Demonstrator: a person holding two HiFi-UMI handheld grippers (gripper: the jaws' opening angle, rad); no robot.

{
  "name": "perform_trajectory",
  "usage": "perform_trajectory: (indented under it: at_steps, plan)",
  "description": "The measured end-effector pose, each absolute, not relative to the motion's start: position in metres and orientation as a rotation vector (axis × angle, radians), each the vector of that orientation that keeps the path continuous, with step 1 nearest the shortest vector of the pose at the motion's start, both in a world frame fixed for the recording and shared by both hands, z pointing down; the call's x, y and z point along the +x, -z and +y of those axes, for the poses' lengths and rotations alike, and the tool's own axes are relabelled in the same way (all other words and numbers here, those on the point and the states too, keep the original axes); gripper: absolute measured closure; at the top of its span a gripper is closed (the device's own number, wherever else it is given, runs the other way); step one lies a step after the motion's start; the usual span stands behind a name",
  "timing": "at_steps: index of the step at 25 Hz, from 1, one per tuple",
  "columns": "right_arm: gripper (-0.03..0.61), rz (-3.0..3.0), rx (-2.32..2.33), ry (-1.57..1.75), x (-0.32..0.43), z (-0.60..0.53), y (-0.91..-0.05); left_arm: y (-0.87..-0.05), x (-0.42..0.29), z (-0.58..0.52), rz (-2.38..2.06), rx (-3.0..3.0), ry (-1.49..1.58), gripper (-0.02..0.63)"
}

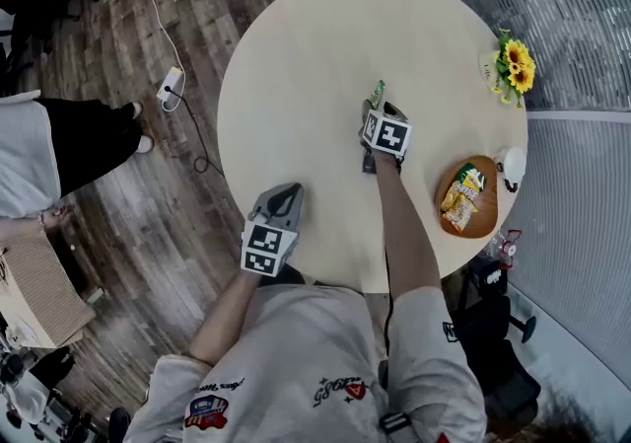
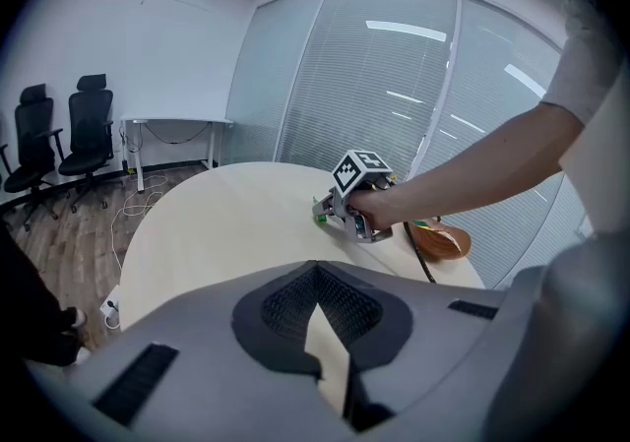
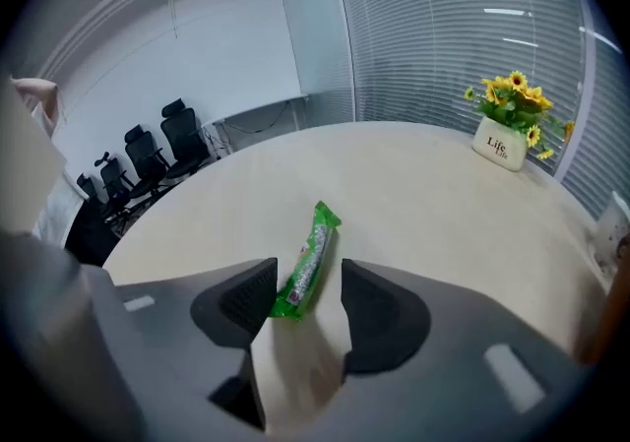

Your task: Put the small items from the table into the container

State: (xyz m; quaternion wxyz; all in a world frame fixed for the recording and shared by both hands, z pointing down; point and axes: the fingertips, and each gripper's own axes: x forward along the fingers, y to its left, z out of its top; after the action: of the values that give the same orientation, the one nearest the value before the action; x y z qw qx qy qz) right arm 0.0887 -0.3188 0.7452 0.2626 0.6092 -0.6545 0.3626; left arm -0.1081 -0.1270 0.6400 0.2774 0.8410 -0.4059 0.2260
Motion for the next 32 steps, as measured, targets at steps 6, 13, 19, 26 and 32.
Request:
perform_trajectory:
  at_steps: [6,13,19,26,32]
  plan:
    - [0.488,-1.706,1.614,-0.928,0.090,-0.308,-0.754,-0.645,-0.113,-0.132,-1.089,2.249,-0.615,0.607]
    - [0.534,-1.765,1.521,-0.995,0.091,-0.275,-0.744,-0.648,-0.096,-0.127,-1.057,2.264,-0.626,0.607]
    - [0.535,-1.943,1.546,-0.906,0.108,-0.235,-0.671,-0.637,-0.071,-0.131,-1.045,2.287,-0.633,0.607]
    - [0.535,-1.876,1.798,-0.855,0.225,-0.156,-0.614,-0.620,-0.009,-0.112,-0.977,2.368,-0.617,0.607]
    - [0.534,-1.683,1.872,-0.972,0.302,-0.079,-0.645,-0.610,0.028,-0.085,-0.937,2.395,-0.631,0.607]
